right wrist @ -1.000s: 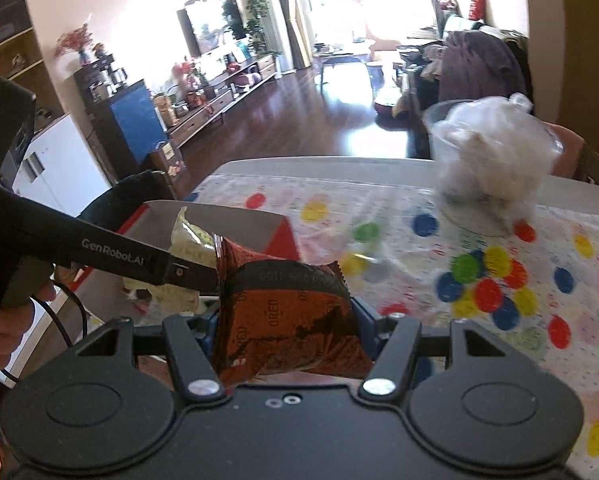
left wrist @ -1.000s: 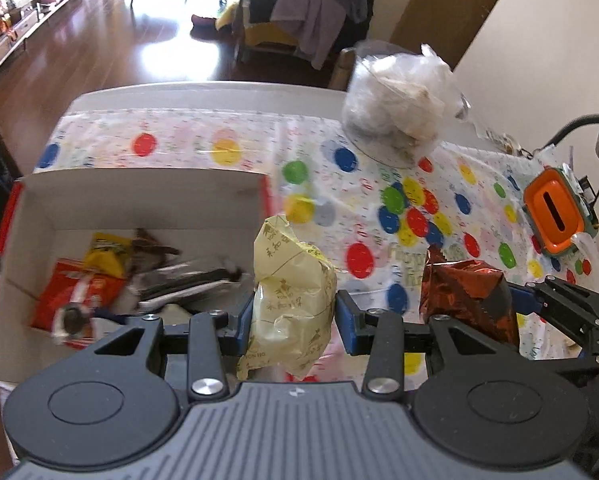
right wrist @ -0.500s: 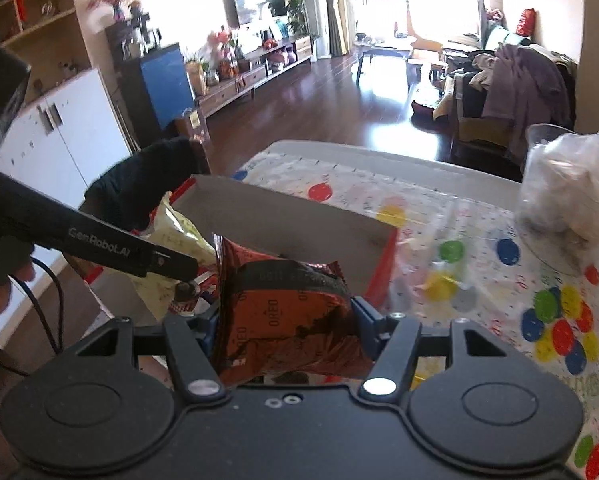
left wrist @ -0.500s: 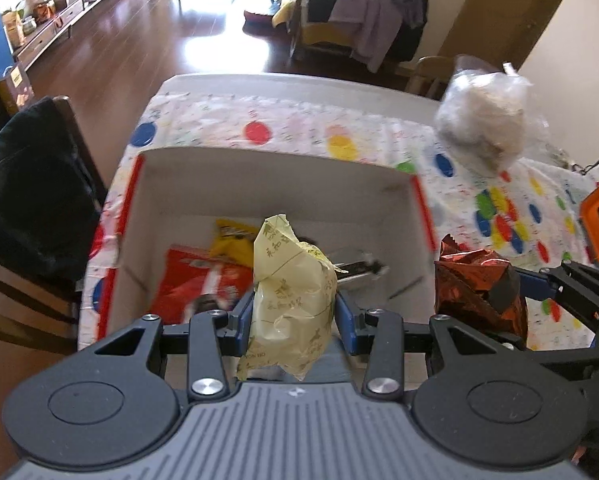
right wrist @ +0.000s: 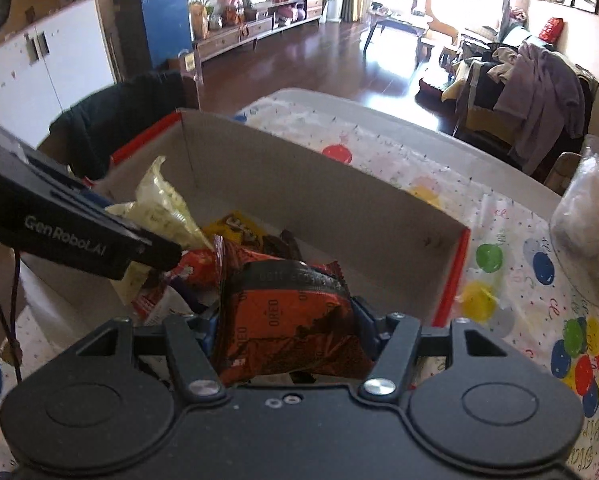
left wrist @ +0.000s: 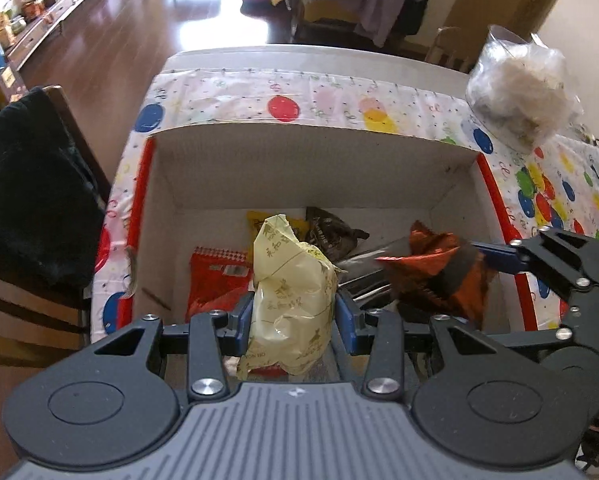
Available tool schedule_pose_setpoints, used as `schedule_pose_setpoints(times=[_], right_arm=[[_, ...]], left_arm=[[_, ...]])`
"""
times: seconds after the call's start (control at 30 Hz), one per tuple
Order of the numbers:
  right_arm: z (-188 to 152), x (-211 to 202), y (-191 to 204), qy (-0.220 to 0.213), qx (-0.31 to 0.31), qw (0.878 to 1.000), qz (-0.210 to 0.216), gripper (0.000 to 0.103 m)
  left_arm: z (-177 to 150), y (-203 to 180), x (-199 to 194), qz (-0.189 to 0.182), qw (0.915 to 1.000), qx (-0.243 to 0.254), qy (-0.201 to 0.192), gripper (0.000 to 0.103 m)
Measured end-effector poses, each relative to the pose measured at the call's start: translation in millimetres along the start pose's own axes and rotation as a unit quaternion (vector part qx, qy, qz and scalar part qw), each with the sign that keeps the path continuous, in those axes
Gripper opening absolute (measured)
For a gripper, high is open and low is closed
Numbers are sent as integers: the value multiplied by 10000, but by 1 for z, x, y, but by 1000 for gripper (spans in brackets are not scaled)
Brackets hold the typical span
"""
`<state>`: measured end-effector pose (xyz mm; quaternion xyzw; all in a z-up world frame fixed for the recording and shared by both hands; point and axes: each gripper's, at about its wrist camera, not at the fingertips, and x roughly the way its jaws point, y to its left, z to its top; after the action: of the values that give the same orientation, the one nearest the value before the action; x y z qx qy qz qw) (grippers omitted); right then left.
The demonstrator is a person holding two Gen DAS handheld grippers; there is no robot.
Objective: Organize snacks
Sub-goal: 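Carry the cream paper packet and red foil bag over the box with both tools, then open both tools to drop the cream packet and red foil bag into the box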
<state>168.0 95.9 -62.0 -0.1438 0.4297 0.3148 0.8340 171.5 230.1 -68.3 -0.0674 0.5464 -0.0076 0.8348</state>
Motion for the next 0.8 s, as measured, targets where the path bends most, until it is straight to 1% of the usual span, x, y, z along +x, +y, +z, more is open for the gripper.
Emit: schedule_pose_setpoints(times=[0.17,0.27,0.37,0.47,0.53,0.63,0.77,0.8], right_arm=[[-2,13,3,171,-78,9998,-65,62],[-4,14,3,224,-54,9997,-40,62],[-5,13,0,236,9,9997,-22,63],[-6,8,-4,188,108,9998,4,63],[-6,3,-7,150,203,9997,54,64],[-7,-6,-9,53,267,9996,84,66],[-8,-21,-11,-97,360,9992,116,77],[-9,-25,-13,-142,389,9991,135,78]], left_arm=[[6,-7,12,-54,9997,153,180,41],[8,-10,17,-76,9993,224,284,41],[8,-14,20,-31,9989,281,364,41],[7,-16,19,-14,9989,317,356,41],[6,-17,17,-4,9990,307,335,49],[4,-17,13,39,9992,296,263,55],[0,-12,2,-13,9998,170,112,59],[-1,-12,-1,-35,9999,149,75,61]])
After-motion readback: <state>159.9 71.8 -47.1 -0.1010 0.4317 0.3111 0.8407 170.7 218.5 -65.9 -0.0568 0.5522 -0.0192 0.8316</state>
